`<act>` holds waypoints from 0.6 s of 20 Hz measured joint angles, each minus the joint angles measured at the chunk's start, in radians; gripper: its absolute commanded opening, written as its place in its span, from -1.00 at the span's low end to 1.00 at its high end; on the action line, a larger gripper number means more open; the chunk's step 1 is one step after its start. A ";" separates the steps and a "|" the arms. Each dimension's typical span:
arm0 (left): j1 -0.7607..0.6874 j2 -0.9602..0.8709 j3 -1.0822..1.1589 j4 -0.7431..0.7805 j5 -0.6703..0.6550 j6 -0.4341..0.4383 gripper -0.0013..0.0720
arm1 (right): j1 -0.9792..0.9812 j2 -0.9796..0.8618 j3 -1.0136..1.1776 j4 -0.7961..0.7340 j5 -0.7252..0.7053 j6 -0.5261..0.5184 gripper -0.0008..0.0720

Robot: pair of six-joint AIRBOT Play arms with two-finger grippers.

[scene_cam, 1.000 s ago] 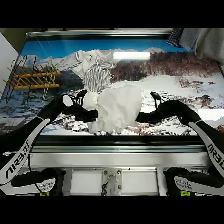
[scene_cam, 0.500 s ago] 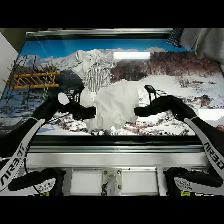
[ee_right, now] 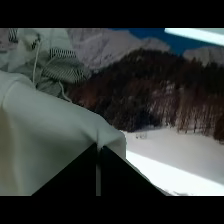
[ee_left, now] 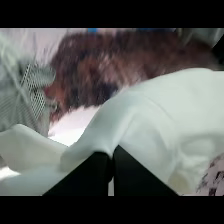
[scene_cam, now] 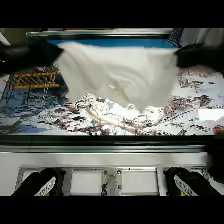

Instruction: Fold the clothes and pants, and hang the long-sleeved shirts on hangers.

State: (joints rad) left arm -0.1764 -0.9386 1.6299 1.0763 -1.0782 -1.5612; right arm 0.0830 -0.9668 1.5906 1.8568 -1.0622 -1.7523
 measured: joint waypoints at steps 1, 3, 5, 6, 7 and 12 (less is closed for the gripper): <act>-0.009 0.033 0.037 0.000 0.017 0.000 -0.93 | -0.002 0.037 0.029 -0.006 0.004 0.008 -0.93; -0.027 0.093 0.094 0.001 0.060 0.000 -0.93 | -0.004 0.106 0.068 -0.006 0.019 0.026 -0.93; -0.039 0.129 0.122 0.003 0.089 -0.001 -0.93 | -0.006 0.147 0.086 -0.008 0.023 0.050 -0.93; -0.042 0.137 0.130 0.004 0.095 -0.001 -0.93 | -0.006 0.157 0.091 -0.013 0.021 0.058 -0.93; -0.044 0.137 0.137 0.010 0.096 -0.001 -0.93 | -0.006 0.160 0.095 -0.013 0.016 0.066 -0.93; -0.048 0.020 0.148 0.049 -0.009 -0.012 -0.93 | -0.006 0.074 0.101 -0.014 -0.064 0.116 -0.92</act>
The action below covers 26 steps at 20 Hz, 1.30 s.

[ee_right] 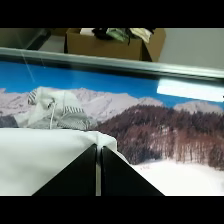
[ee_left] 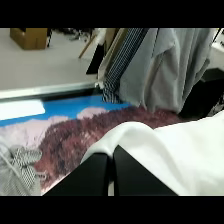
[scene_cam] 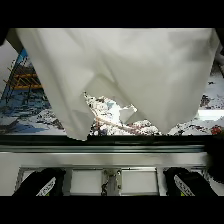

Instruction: Fold the clothes and pants, and hang the long-sleeved shirts on hangers.

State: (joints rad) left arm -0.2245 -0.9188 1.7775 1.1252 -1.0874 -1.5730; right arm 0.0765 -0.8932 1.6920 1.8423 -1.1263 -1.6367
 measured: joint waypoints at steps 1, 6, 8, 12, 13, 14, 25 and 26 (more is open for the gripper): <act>0.000 -0.043 0.001 0.016 -0.041 -0.005 -0.93 | 0.000 -0.036 0.000 -0.008 -0.019 0.005 -0.89; 0.000 -0.238 -0.113 0.150 -0.220 -0.051 -0.93 | -0.001 -0.265 -0.013 -0.055 -0.081 -0.013 0.40; 0.000 -0.278 -0.238 0.218 -0.246 -0.068 -0.93 | -0.002 -0.319 -0.070 -0.073 -0.098 -0.025 0.40; 0.000 -0.311 -0.505 0.285 -0.233 -0.085 -0.93 | -0.039 -0.352 -0.313 -0.103 -0.117 -0.029 0.40; 0.000 -0.314 -0.561 0.295 -0.221 -0.086 -0.93 | -0.064 -0.355 -0.393 -0.104 -0.116 -0.015 0.41; 0.000 -0.317 -0.605 0.301 -0.210 -0.087 -0.93 | -0.093 -0.357 -0.470 -0.095 -0.112 -0.006 0.41; 0.000 -0.322 -0.748 0.320 -0.124 -0.091 -0.93 | -0.197 -0.372 -1.019 0.285 0.199 -0.013 0.40; 0.000 -0.322 -0.749 0.320 -0.121 -0.091 -0.93 | -0.182 -0.372 -1.027 0.294 0.214 -0.013 0.39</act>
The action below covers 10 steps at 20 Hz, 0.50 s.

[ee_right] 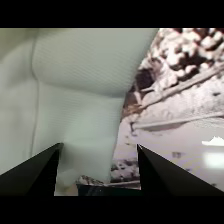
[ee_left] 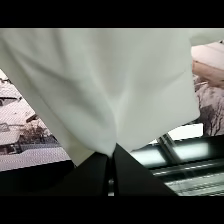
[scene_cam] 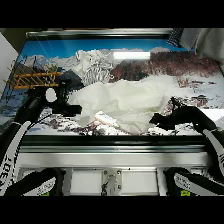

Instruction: Fold the clothes and pants, and hang the long-sleeved shirts on hangers.

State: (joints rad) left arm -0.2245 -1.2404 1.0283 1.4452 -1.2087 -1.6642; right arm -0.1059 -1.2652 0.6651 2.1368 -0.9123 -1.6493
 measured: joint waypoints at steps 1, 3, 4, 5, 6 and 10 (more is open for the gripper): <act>0.000 0.000 -0.001 0.000 0.003 0.000 -0.93 | 0.014 0.000 -0.005 0.008 0.016 0.000 0.37; 0.000 0.000 -0.002 0.001 0.005 0.000 -0.93 | 0.037 -0.002 -0.013 0.013 0.040 -0.002 -0.93; 0.000 0.000 -0.002 0.003 0.006 0.000 -0.93 | 0.043 -0.001 -0.014 0.014 0.043 -0.003 -0.92; 0.000 0.000 -0.002 0.003 0.006 0.000 -0.93 | 0.047 0.003 -0.012 0.015 0.049 -0.003 -0.93; 0.000 0.000 -0.002 0.003 0.006 0.000 -0.93 | 0.048 0.009 -0.006 0.011 0.049 -0.003 -0.93; 0.021 0.037 0.063 0.003 -0.011 0.000 -0.93 | 0.003 0.093 0.153 -0.114 -0.026 -0.003 -0.93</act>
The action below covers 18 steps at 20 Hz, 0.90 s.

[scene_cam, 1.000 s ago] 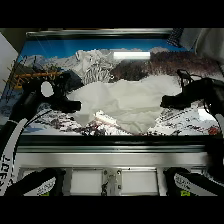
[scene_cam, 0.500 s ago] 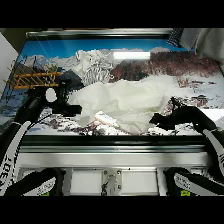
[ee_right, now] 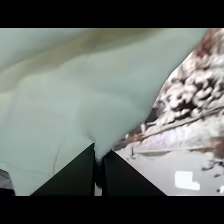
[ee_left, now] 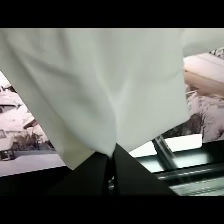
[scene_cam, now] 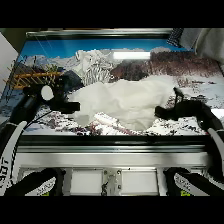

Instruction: Fold the clothes and pants, and hang the long-sleeved shirts on hangers.

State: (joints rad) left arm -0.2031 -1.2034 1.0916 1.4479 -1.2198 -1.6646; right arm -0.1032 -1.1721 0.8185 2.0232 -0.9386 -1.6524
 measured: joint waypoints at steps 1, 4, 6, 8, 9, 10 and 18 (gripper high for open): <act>0.010 0.026 0.045 0.000 -0.007 0.000 -0.93 | -0.025 0.033 0.084 -0.050 -0.036 0.000 -0.93; 0.019 0.124 0.216 -0.015 -0.029 -0.003 -0.93 | -0.103 0.131 0.378 -0.164 -0.116 0.000 -0.93; 0.005 0.202 0.331 -0.042 -0.030 -0.011 -0.93 | -0.141 0.191 0.583 -0.204 -0.136 0.000 -0.93; -0.033 0.283 0.426 -0.072 -0.015 -0.019 -0.93 | -0.161 0.241 0.749 -0.225 -0.134 0.000 -0.93; -0.058 0.318 0.461 -0.084 -0.005 -0.024 -0.93 | -0.167 0.262 0.813 -0.230 -0.126 0.000 -0.93; -0.087 0.349 0.489 -0.091 0.002 -0.037 -0.93 | -0.171 0.283 0.863 -0.234 -0.120 0.000 -0.93; -0.312 0.453 0.571 -0.100 0.002 -0.150 -0.93 | -0.182 0.367 0.998 -0.244 -0.082 0.016 -0.93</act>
State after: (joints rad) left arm -0.5156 -0.7506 1.6627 1.3476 -1.2182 -1.8141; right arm -0.2848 -0.8055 1.8168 1.7790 -1.0206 -1.6367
